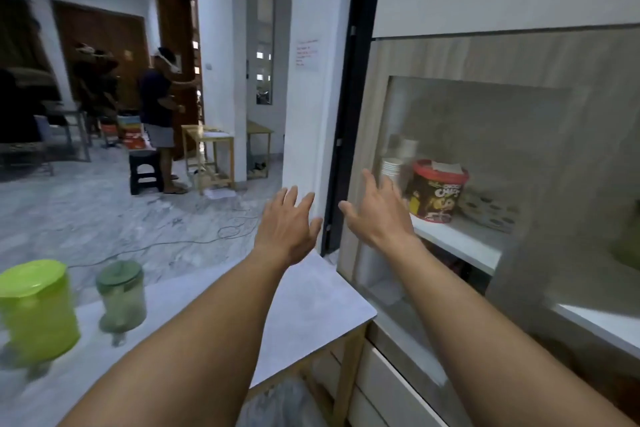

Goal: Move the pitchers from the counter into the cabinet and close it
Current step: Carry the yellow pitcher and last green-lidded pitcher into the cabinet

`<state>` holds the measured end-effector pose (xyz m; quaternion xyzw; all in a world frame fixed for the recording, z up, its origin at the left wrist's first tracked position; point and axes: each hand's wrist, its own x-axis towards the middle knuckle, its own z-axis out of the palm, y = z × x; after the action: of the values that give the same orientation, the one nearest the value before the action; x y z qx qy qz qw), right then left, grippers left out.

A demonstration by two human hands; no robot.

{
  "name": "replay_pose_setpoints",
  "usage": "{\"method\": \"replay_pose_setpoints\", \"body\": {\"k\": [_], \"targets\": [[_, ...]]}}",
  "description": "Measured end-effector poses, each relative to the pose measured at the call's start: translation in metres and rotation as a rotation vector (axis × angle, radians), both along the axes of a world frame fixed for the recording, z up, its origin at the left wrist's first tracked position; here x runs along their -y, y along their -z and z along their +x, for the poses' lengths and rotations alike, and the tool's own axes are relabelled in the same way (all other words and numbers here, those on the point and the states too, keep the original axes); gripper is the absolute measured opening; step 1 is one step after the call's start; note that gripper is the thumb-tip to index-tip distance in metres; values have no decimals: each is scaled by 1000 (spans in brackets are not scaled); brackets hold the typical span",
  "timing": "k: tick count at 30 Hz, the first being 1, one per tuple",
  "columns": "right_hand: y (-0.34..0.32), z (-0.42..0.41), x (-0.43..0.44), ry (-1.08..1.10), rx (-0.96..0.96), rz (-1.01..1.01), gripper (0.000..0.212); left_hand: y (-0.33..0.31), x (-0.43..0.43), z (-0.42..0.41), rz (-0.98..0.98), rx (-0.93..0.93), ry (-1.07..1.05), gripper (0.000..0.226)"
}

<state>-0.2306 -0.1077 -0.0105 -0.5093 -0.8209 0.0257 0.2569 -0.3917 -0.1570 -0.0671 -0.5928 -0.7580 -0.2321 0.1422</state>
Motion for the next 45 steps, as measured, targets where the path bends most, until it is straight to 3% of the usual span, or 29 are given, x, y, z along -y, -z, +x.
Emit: {"method": "replay_pose_setpoints", "body": {"k": [9,20,28,35,41,45], "targets": [[53,-187,43,-248,32,-99,75,56,93,-157,-87,166,-265,60],[140,-353,105,-486,129,-271,77,136,187,-288,22,376,-574,59],[222,-428,125,-615,175,-410,75,203,227,-339,161,618,-755,47],[292,-471,127,-624,109,-538,59,245,230,-382,280,830,-923,60],[328,-500,116,-423,-118,-694,58,265,216,-415,457,1094,-1030,56],[346,-521,111,-339,-223,-793,51,280,208,-430,454,1156,-1029,54]]}}
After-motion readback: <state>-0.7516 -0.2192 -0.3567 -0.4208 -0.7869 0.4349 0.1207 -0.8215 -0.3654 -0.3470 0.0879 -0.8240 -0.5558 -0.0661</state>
